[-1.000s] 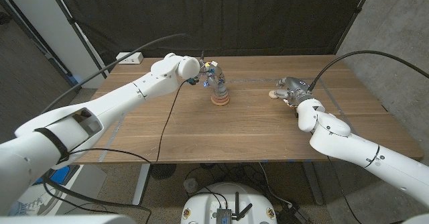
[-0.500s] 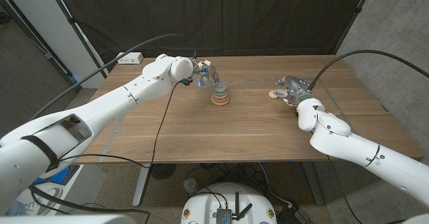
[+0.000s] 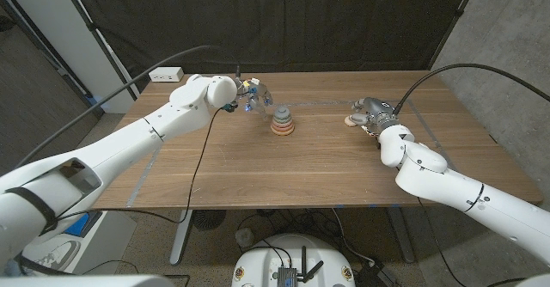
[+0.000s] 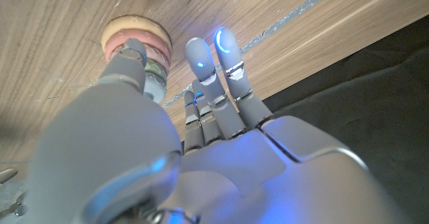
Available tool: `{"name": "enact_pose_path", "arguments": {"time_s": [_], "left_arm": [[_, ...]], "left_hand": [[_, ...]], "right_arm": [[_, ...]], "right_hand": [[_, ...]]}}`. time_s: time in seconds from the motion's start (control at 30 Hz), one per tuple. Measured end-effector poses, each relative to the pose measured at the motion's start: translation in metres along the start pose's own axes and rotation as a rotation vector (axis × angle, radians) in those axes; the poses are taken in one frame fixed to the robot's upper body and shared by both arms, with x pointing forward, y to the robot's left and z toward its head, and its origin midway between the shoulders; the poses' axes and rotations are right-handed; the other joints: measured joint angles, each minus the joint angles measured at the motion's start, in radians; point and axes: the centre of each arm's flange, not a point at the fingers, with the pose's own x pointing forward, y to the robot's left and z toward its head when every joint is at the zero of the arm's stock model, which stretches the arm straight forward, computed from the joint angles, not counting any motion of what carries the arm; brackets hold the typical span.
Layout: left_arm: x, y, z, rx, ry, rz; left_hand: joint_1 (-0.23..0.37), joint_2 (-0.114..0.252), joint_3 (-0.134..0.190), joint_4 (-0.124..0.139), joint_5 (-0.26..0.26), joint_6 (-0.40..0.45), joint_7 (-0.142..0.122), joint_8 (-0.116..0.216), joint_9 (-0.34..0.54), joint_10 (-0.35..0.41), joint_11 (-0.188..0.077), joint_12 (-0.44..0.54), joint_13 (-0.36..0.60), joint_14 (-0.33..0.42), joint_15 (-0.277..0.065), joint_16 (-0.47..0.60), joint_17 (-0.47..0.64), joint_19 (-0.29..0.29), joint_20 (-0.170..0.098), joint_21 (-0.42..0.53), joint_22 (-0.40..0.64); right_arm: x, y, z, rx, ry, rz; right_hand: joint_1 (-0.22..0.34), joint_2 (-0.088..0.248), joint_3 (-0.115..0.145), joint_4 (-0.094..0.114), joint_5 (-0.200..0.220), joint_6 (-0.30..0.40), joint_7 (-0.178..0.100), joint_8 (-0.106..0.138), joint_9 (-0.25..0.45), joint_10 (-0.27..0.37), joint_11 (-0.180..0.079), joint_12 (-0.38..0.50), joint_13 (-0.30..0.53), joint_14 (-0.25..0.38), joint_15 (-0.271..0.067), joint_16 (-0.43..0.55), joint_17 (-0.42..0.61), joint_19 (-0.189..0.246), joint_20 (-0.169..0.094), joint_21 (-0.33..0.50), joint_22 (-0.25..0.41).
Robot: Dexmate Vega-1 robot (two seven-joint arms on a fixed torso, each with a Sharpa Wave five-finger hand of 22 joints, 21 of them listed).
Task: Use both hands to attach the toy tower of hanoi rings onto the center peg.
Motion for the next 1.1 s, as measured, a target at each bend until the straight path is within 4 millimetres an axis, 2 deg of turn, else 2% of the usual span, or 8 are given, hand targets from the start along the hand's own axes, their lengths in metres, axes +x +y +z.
{"name": "enact_pose_path", "arguments": {"time_s": [0.2,0.5,1.1], "left_arm": [[-0.012,-0.005,-0.012,-0.026,0.028,0.018],[-0.03,-0.016,-0.027,-0.076,0.075,0.047],[-0.054,-0.04,-0.045,-0.15,0.167,0.108]], "left_hand": [[0.005,0.005,0.001,-0.001,0.0,0.008,-0.008,0.007,0.0,0.007,-0.004,0.008,0.0,0.0,0.0,0.0,-0.002,0.0,0.0,0.002,0.0],[0.01,0.01,0.001,-0.001,0.0,0.025,-0.007,0.007,0.0,0.021,-0.015,0.009,0.0,0.0,0.0,0.0,0.0,0.0,0.0,0.004,0.0],[0.009,0.028,0.007,-0.007,0.0,0.04,-0.011,0.007,-0.005,0.041,-0.017,0.016,0.0,0.0,0.0,0.0,0.0,0.0,0.0,0.008,0.003]], "right_arm": [[0.003,0.0,0.003,0.0,-0.011,0.003],[0.008,0.001,0.007,-0.004,-0.027,0.01],[0.011,0.0,0.007,-0.019,-0.036,0.018]], "right_hand": [[0.0,0.0,0.0,0.0,0.0,0.0,0.0,-0.004,-0.003,0.0,0.0,0.0,0.0,0.0,0.0,0.0,0.0,0.0,0.0,0.0,0.0],[0.0,0.0,0.0,0.0,0.0,0.0,0.0,-0.004,-0.003,0.0,0.0,0.0,0.0,0.0,0.0,0.001,0.0,0.0,0.0,0.0,0.0],[0.0,0.0,0.0,0.0,0.0,0.0,0.0,-0.008,-0.003,0.004,0.004,0.0,0.0,0.0,0.0,0.001,0.0,0.0,0.0,0.0,0.0]]}}
